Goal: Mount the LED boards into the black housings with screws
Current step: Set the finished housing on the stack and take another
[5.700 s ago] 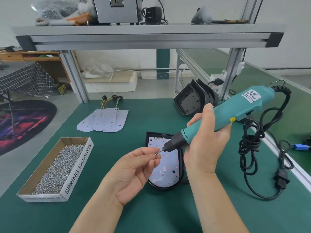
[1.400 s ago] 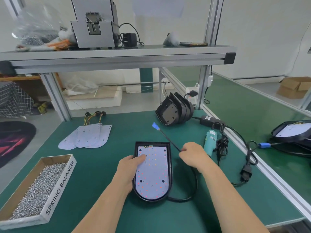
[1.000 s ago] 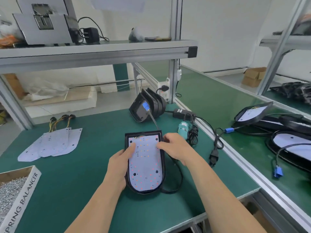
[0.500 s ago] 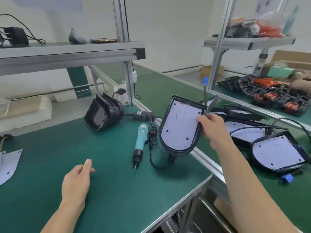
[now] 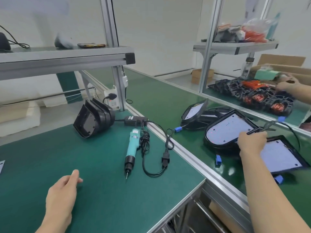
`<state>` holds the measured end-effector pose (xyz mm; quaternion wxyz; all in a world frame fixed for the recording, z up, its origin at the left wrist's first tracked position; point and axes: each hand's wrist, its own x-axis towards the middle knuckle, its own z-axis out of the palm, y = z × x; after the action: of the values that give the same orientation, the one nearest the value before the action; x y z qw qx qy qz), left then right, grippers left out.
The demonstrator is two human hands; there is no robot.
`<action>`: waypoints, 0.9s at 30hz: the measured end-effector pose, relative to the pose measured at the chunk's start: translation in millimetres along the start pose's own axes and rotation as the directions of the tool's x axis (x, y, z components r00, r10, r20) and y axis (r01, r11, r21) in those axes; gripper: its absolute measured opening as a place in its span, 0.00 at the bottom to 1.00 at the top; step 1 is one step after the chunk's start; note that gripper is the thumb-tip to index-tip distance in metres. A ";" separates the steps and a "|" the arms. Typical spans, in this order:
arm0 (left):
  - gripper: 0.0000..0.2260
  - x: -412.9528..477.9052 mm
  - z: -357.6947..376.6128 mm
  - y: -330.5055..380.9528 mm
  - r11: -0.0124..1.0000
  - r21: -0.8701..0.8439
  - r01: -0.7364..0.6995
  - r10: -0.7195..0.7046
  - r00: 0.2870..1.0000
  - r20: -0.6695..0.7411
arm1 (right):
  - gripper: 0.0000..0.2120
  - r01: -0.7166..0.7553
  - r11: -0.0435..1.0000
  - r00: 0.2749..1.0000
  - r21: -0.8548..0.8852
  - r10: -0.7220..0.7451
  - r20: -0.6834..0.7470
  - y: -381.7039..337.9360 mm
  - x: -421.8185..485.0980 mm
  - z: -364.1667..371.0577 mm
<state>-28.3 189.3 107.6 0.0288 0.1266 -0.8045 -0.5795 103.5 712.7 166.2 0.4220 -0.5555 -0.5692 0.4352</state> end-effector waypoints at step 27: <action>0.12 -2.7 -21.6 7.6 0.976 -0.185 0.117 -0.103 0.991 0.086 | 0.26 0.426 0.885 0.770 0.187 -0.463 0.439 -24.3 -233.1 102.9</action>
<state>-22.8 172.2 122.1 -0.0218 0.1457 -0.7378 -0.6587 4.2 476.8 163.2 0.3826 -0.2659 -0.7522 0.4660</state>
